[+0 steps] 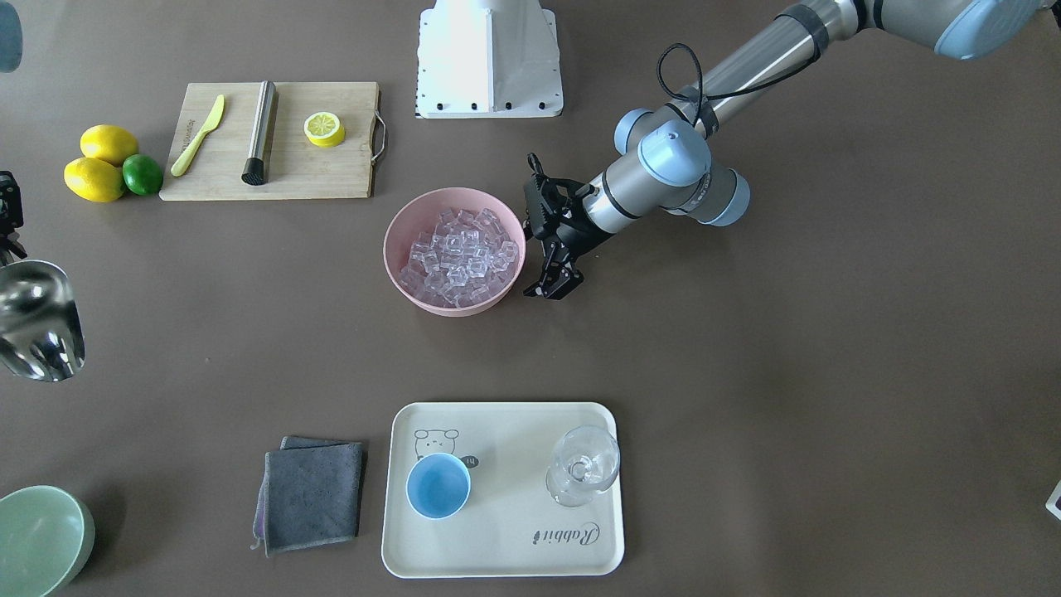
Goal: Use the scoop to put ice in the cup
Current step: 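Grasp the metal scoop handle with the right gripper and lift it, then carry the scoop with the right gripper over the pink bowl, then dip the scoop into the ice cubes and scoop some up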
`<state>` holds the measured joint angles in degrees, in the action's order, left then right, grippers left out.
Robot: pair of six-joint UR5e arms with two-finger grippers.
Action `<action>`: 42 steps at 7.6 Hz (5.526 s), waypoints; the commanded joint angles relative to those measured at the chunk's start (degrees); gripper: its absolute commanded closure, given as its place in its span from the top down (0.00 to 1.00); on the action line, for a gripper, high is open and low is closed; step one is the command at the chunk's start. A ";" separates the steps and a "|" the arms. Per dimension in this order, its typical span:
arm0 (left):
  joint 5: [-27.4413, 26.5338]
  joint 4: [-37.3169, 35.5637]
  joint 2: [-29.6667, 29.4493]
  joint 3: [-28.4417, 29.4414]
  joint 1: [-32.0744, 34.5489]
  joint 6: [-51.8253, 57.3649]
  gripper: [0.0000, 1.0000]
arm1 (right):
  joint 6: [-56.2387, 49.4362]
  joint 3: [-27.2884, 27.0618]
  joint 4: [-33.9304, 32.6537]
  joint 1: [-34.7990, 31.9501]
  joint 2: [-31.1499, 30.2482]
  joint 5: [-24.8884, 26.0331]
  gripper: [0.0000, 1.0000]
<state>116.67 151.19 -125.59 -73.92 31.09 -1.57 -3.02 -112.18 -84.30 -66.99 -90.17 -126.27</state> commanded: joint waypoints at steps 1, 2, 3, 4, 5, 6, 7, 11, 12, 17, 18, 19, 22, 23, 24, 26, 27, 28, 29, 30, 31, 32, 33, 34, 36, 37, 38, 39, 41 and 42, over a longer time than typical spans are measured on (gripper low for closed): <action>0.14 4.79 1.47 0.00 0.46 -0.09 0.98 | -11.53 -5.83 -19.48 8.33 11.45 10.11 0.00; 0.14 7.52 2.36 -0.09 0.46 -0.10 0.98 | -15.57 -6.99 -27.16 10.98 16.21 12.69 0.00; 0.14 10.85 3.24 0.00 0.46 -0.36 0.98 | -17.96 -7.09 -30.19 13.01 18.87 14.37 0.00; 0.05 12.36 3.33 0.00 0.46 -0.97 0.98 | -21.12 -6.66 -32.05 14.77 21.33 16.21 0.00; -0.04 13.94 3.85 0.00 0.46 -0.97 0.98 | -24.20 -6.48 -36.68 16.35 25.01 17.79 0.00; -0.21 15.87 4.38 0.17 0.46 -1.06 0.98 | -27.10 -6.30 -39.94 17.15 27.40 18.68 0.00; -0.30 18.24 4.47 1.22 0.46 -1.67 0.98 | -29.13 -4.04 -42.76 17.24 31.25 19.91 0.00; -0.48 25.73 4.30 5.53 0.55 -5.63 0.98 | -38.11 6.26 -58.66 24.68 48.40 27.79 0.00; -0.48 25.82 4.21 5.62 0.55 -5.72 0.98 | -38.55 9.14 -60.70 26.72 50.51 28.96 0.00; -1.80 27.58 3.95 6.50 0.46 -5.81 0.98 | -38.91 13.82 -61.51 30.87 51.15 32.04 0.00; -1.80 27.50 3.77 6.50 0.37 -5.81 0.98 | -38.91 14.17 -61.77 30.87 51.15 32.14 0.00; -1.88 27.41 3.34 6.50 0.46 -5.90 0.98 | -38.99 13.92 -63.17 30.87 51.15 32.48 0.00; -2.32 24.96 2.11 6.50 0.37 -5.90 0.98 | -38.91 19.17 -63.09 31.13 53.86 33.01 0.00; -2.59 24.25 1.67 6.50 0.37 -5.98 0.98 | -38.91 22.15 -63.09 31.48 56.05 32.93 0.00; -2.59 23.63 1.40 6.50 0.29 -5.98 0.98 | -38.82 24.09 -62.92 32.27 56.77 33.10 0.00; -2.68 23.02 1.22 6.50 -0.15 -5.98 0.98 | -37.33 25.77 -62.74 33.06 57.56 33.63 0.00; -2.68 23.01 1.14 6.50 -0.24 -5.98 0.98 | -37.32 25.95 -62.74 33.85 57.57 33.72 0.00; -2.68 22.92 1.05 6.50 -0.24 -6.42 0.98 | -37.24 25.96 -62.57 34.47 57.48 33.63 0.00; -2.68 22.92 0.96 6.50 -0.33 -7.38 0.98 | -36.80 25.96 -61.78 35.60 57.22 33.72 0.00; -2.68 22.58 0.96 6.50 -0.33 -7.39 0.98 | -32.79 25.78 -61.34 35.88 56.87 33.63 0.00; -2.68 22.57 0.96 6.50 -0.42 -7.39 0.98 | -32.14 25.26 -61.25 36.49 56.52 33.46 0.00; -2.68 22.57 0.96 6.50 -0.42 -7.30 0.98 | -31.96 25.08 -59.42 36.49 55.90 33.37 0.00; -2.68 22.49 0.96 6.50 -0.42 -7.30 0.98 | -31.79 24.55 -58.36 36.49 55.46 33.45 0.00; -2.76 22.48 0.96 6.50 -0.50 -7.30 0.98 | -29.96 23.33 -57.13 36.49 53.98 33.45 0.00; -2.76 22.13 0.96 6.50 -0.59 -7.22 0.98 | -28.27 23.14 -54.49 36.49 52.47 33.54 0.00; -2.76 22.05 0.96 6.50 -0.68 -7.21 0.98 | -26.88 22.97 -53.61 36.49 52.12 33.46 0.00; -3.11 21.78 0.96 6.50 -0.77 -7.21 0.98 | -26.17 22.97 -51.34 36.49 51.51 33.19 0.00; -3.11 21.69 0.96 6.50 -0.94 -7.21 0.98 | -24.77 22.88 -49.66 36.49 51.15 33.02 0.00; -3.20 21.69 0.96 6.50 -1.03 -7.21 0.98 | -20.47 20.26 -45.27 36.41 48.27 33.02 0.00; -3.38 21.69 0.96 6.50 -1.03 -7.13 0.98 | -17.93 16.94 -42.81 36.41 45.21 32.93 0.00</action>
<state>113.51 172.89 -124.63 -67.41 30.10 -8.78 -25.03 -90.95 -131.13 -30.56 -40.84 -93.24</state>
